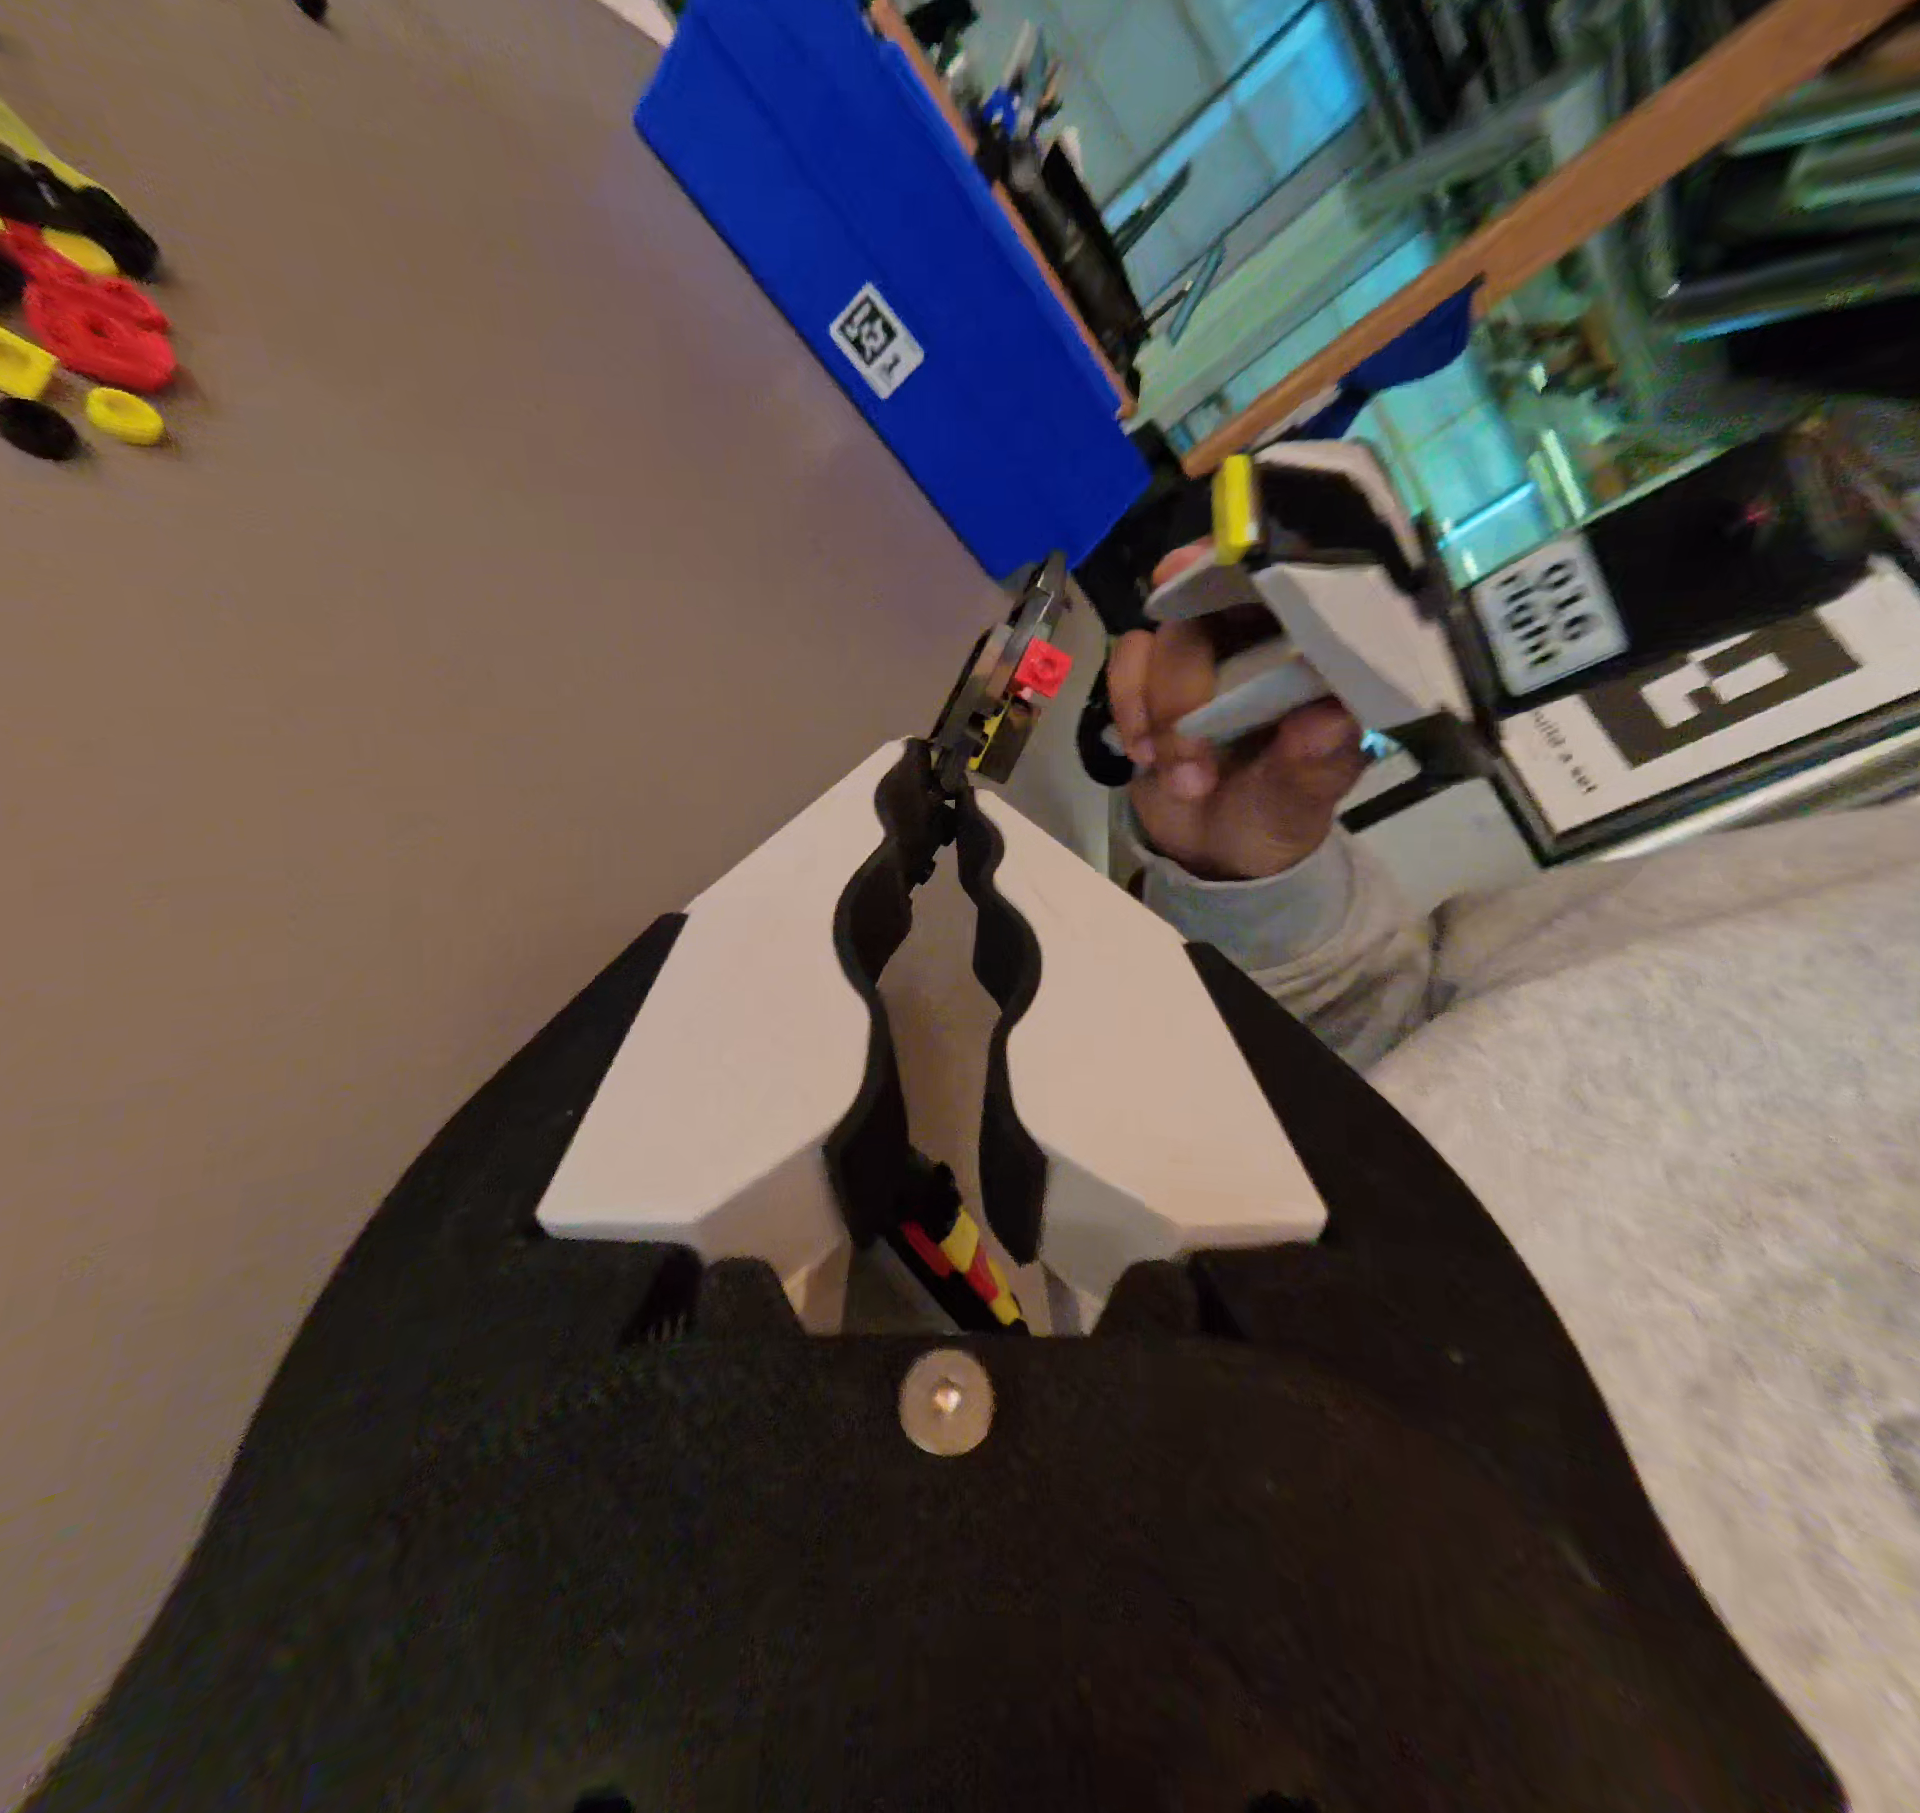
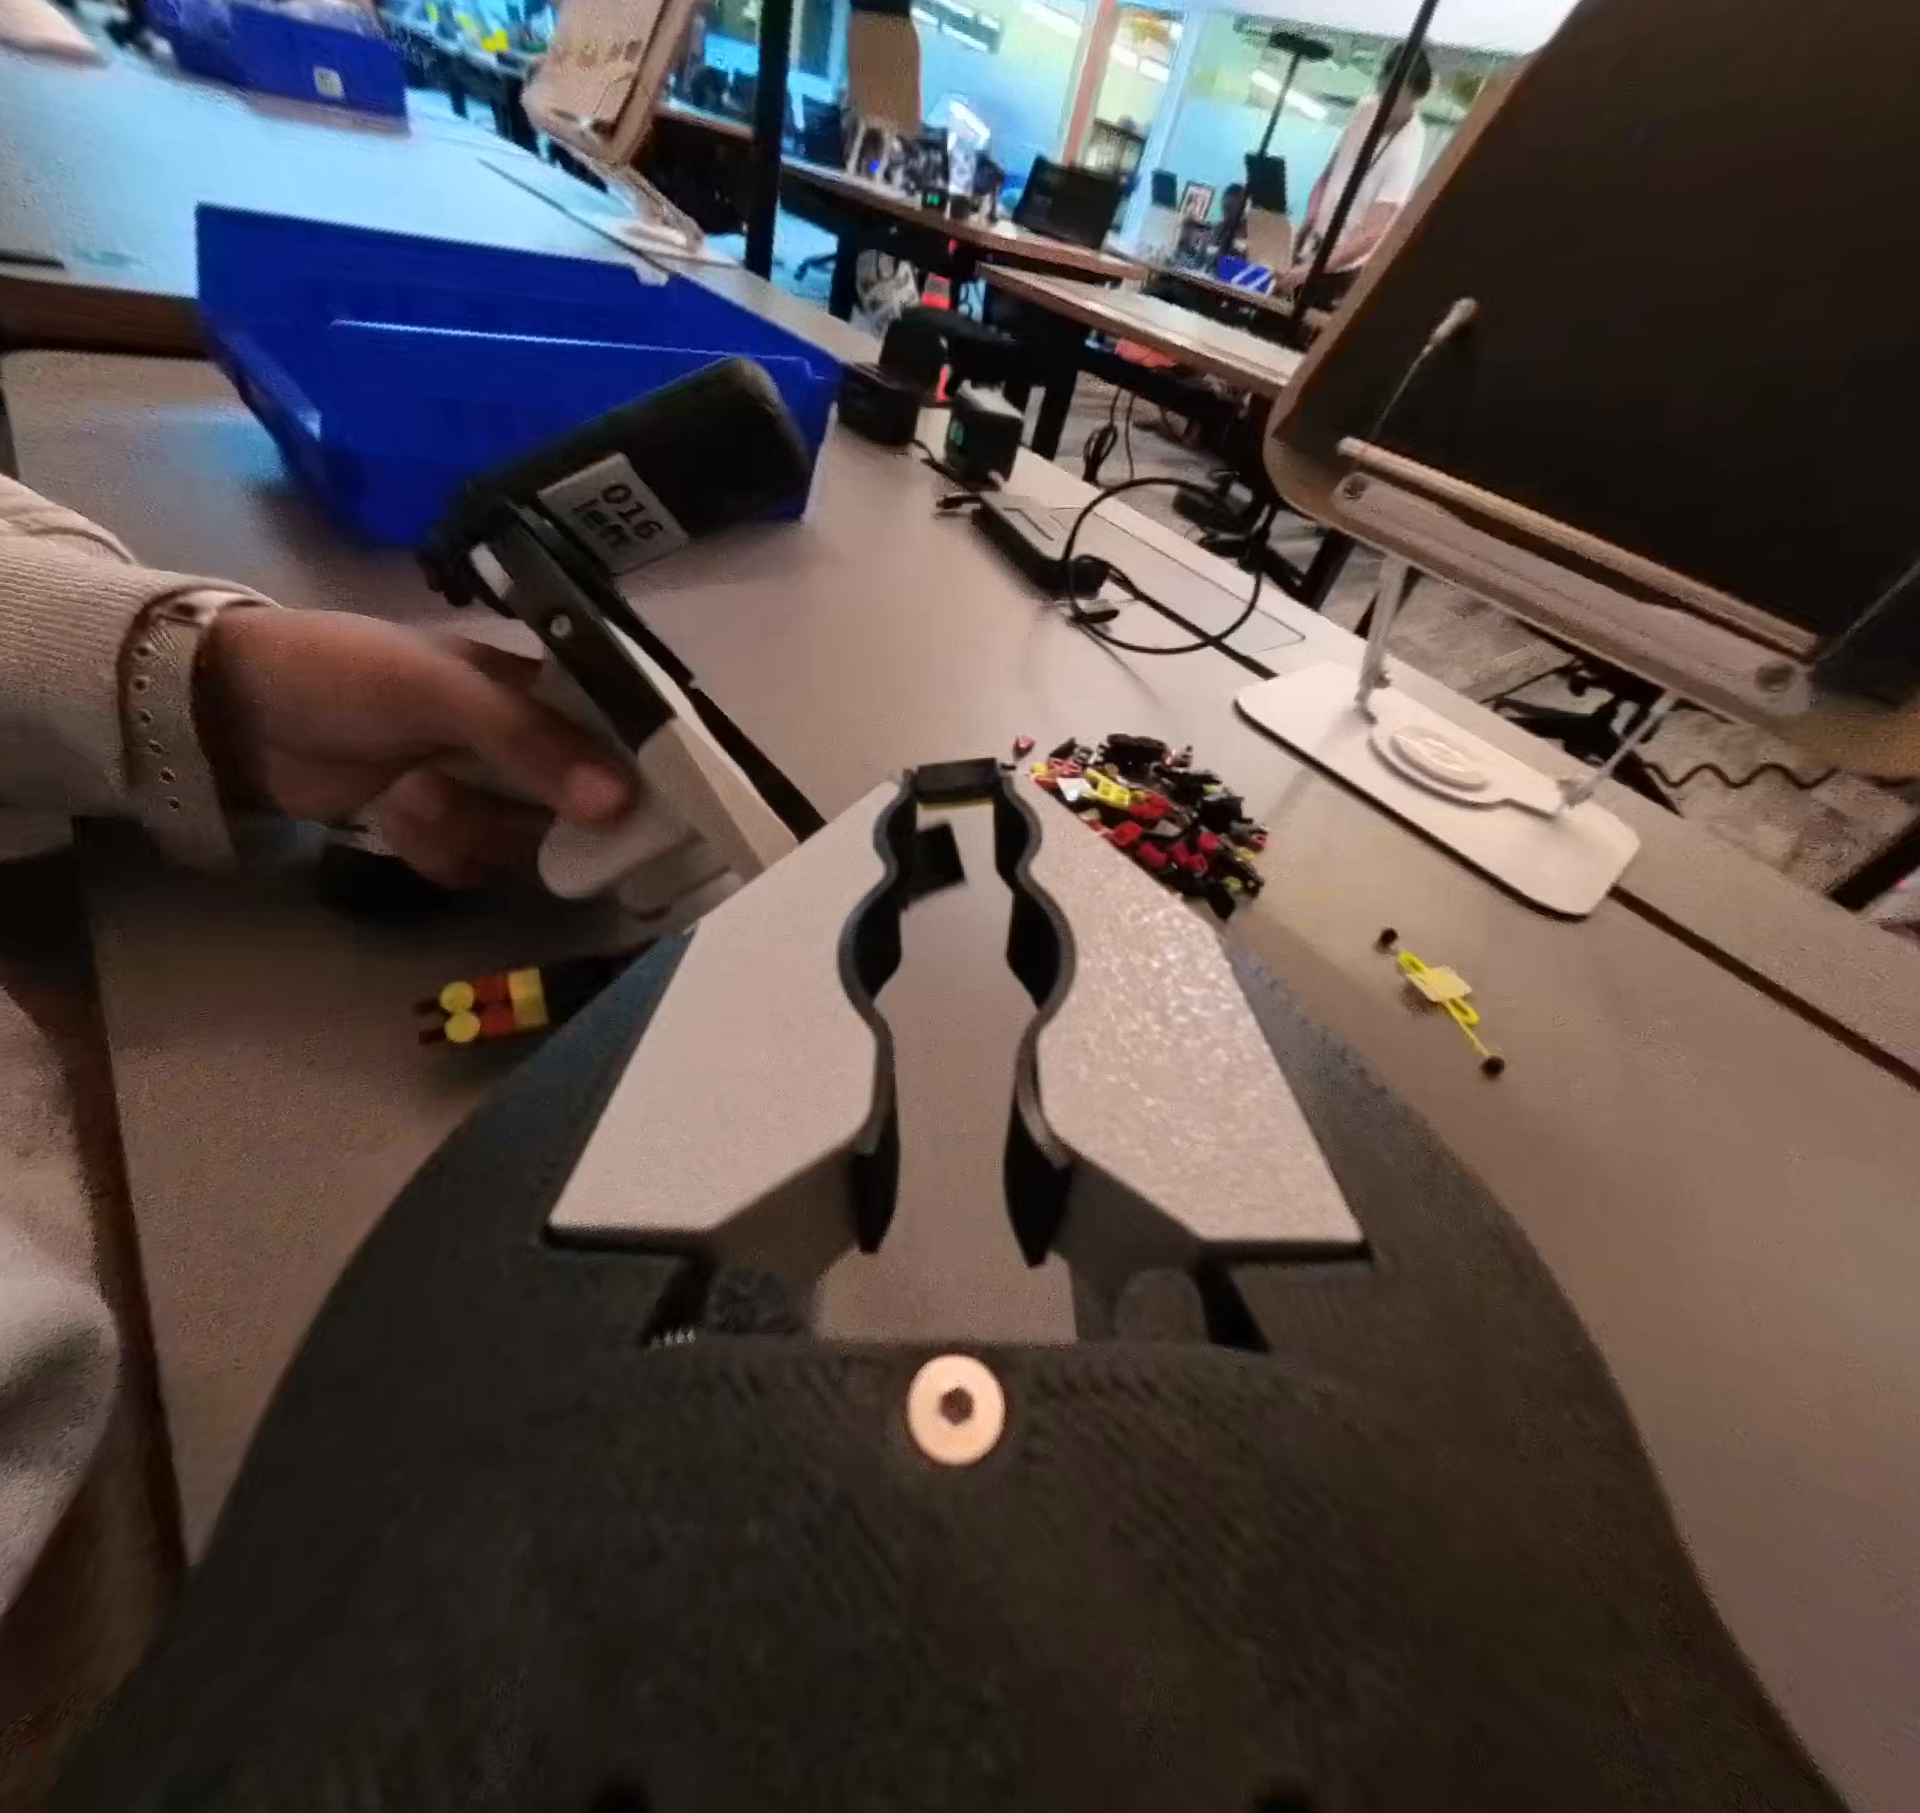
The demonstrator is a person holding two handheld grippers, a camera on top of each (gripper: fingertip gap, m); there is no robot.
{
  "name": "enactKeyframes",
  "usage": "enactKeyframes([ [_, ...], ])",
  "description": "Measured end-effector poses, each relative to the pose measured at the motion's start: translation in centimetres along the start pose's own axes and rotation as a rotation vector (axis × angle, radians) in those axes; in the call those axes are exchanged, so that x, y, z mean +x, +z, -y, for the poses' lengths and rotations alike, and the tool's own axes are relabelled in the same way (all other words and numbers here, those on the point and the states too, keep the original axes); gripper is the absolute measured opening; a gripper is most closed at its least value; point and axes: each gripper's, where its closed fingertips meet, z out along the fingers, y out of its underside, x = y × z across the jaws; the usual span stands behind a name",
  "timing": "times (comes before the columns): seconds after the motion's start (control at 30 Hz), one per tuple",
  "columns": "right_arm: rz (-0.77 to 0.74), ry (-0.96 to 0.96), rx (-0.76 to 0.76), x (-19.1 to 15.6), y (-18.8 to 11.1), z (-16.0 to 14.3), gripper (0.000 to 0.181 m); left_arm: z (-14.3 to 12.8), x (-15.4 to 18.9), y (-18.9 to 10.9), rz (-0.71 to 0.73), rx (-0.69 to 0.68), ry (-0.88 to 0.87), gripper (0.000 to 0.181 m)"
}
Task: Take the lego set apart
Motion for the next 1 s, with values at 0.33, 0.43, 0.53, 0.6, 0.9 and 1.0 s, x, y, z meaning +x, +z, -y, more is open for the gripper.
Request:
enactKeyframes([
  [0.33, 0.207, 0.569, 0.191, 2.1, -0.7, -0.6, 0.012, 0.9, -0.2, -0.7, -0.039, 0.049, -0.069, 0.005],
  [0.43, 0.268, 0.682, 0.251, 2.2, -0.9, -0.2, 0.012, 1.3, -0.2, -1.2, -0.053, 0.076, -0.094, 0.005],
  [0.53, 0.329, 0.72, 0.293, 1.8, -1.2, 0.4, 0.012, 1.3, -0.7, -1.2, -0.023, 0.073, -0.092, 0.005],
  [0.6, 0.365, 0.758, 0.303, 1.5, -1.1, 0.5, 0.012, 0.8, -1.1, -1.0, 0.018, 0.042, -0.074, 0.005],
  [0.9, 0.386, 0.859, 0.188, 0.5, 0.3, -1.7, 0.012, 0.8, -3.0, -1.2, 0.205, 0.018, 0.025, 0.049],
  [1.0, 0.383, 0.928, 0.182, 0.8, 0.5, -2.1, 0.012, 2.9, -1.7, -2.0, 0.226, 0.122, 0.218, 0.054],
])
